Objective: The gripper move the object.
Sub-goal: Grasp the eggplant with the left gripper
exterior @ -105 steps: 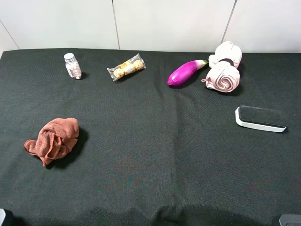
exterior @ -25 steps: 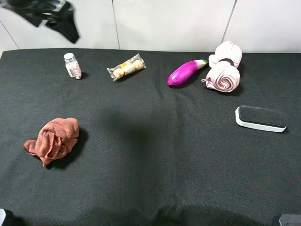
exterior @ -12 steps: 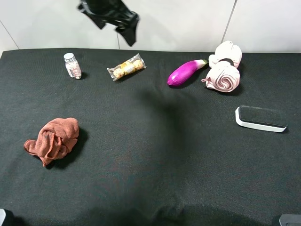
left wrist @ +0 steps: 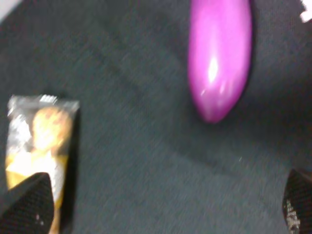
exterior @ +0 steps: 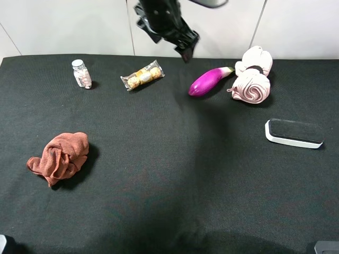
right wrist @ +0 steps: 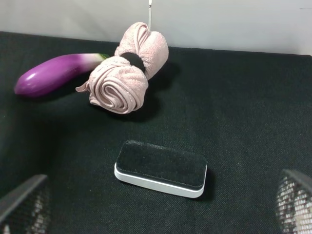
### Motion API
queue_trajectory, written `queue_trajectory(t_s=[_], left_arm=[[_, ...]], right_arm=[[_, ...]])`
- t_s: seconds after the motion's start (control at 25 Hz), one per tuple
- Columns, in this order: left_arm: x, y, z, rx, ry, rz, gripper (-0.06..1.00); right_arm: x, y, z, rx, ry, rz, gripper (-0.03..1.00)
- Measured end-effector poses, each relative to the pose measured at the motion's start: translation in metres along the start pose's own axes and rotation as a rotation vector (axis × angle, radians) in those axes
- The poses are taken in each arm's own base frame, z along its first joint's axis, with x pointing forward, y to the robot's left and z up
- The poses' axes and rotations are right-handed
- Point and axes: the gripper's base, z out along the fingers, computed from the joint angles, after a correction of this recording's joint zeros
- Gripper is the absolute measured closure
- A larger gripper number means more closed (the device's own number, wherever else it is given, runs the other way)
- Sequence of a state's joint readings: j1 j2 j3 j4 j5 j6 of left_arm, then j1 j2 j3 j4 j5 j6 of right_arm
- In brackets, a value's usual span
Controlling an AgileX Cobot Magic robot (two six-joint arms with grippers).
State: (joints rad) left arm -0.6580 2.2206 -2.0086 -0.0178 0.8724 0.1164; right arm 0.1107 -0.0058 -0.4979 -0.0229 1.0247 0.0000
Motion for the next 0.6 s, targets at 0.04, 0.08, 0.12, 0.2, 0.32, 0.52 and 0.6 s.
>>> queue_trajectory(t_s=[0.04, 0.08, 0.12, 0.2, 0.32, 0.52, 0.6], left_arm=[[-0.001, -0.003, 0.006, 0.003, -0.004, 0.004, -0.05], [-0.003, -0.006, 0.012, 0.005, -0.013, 0.008, -0.05], [-0.003, -0.009, 0.018, 0.007, -0.018, 0.01, -0.05], [-0.004, -0.011, 0.028, 0.011, -0.026, 0.005, -0.05], [-0.004, -0.013, 0.041, 0.02, -0.04, 0.001, -0.05], [-0.005, -0.014, 0.067, 0.028, -0.071, -0.014, -0.05], [-0.005, -0.015, 0.076, 0.033, -0.078, -0.021, -0.05]], right_arm=[[0.0, 0.0, 0.0, 0.0, 0.0, 0.0, 0.27], [0.0, 0.0, 0.0, 0.0, 0.0, 0.0, 0.27], [0.0, 0.0, 0.0, 0.0, 0.0, 0.0, 0.27], [0.0, 0.0, 0.0, 0.0, 0.0, 0.0, 0.27], [0.0, 0.0, 0.0, 0.0, 0.0, 0.0, 0.27], [0.0, 0.0, 0.0, 0.0, 0.0, 0.0, 0.27], [0.0, 0.0, 0.0, 0.0, 0.0, 0.0, 0.27]])
